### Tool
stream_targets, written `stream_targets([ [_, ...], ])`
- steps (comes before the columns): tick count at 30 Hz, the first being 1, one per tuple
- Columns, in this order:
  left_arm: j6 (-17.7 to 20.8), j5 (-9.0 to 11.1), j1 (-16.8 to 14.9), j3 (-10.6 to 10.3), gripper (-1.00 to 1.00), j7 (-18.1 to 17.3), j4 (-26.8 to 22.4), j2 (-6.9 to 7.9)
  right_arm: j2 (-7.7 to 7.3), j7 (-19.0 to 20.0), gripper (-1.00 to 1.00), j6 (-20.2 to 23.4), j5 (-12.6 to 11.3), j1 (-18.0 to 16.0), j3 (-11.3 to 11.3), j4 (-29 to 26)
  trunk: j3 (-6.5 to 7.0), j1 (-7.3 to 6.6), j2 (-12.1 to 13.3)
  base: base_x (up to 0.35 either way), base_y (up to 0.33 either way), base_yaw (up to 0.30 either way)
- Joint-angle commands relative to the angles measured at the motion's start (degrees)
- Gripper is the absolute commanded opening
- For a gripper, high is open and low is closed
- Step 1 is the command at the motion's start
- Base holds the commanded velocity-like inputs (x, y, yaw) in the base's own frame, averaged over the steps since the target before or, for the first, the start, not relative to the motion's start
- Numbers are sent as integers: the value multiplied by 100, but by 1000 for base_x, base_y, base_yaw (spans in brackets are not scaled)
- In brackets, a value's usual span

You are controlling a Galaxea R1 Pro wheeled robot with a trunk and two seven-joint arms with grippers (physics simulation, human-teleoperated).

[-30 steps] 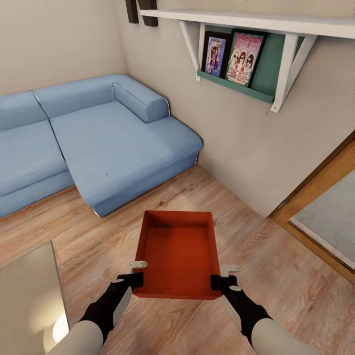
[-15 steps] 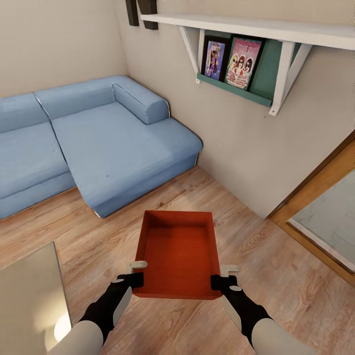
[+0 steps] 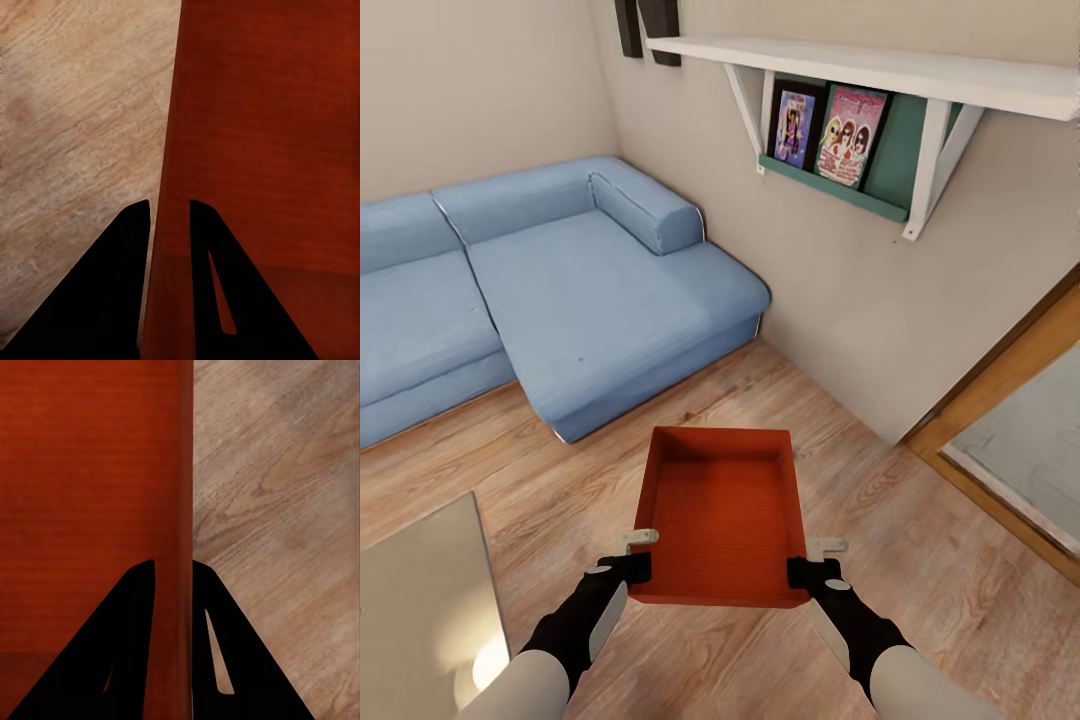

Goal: Move the two storage containers from the living room to the garage. In the garage, place one container on the floor and stack the other container on top of it (either order is fine).

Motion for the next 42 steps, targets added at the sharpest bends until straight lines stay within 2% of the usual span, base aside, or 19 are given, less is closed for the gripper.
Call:
stream_targets([
  [1, 49, -22, 3, -2, -100, 80, 2, 30, -16, -70, -100, -20, 54, -6, -42, -31, 15, -22, 39, 0, 0, 0],
  [42, 49, -22, 3, -2, -100, 80, 8, 30, -21, -72, -100, -10, 63, -6, -42, -31, 751, -923, 1683, 0, 0, 0],
])
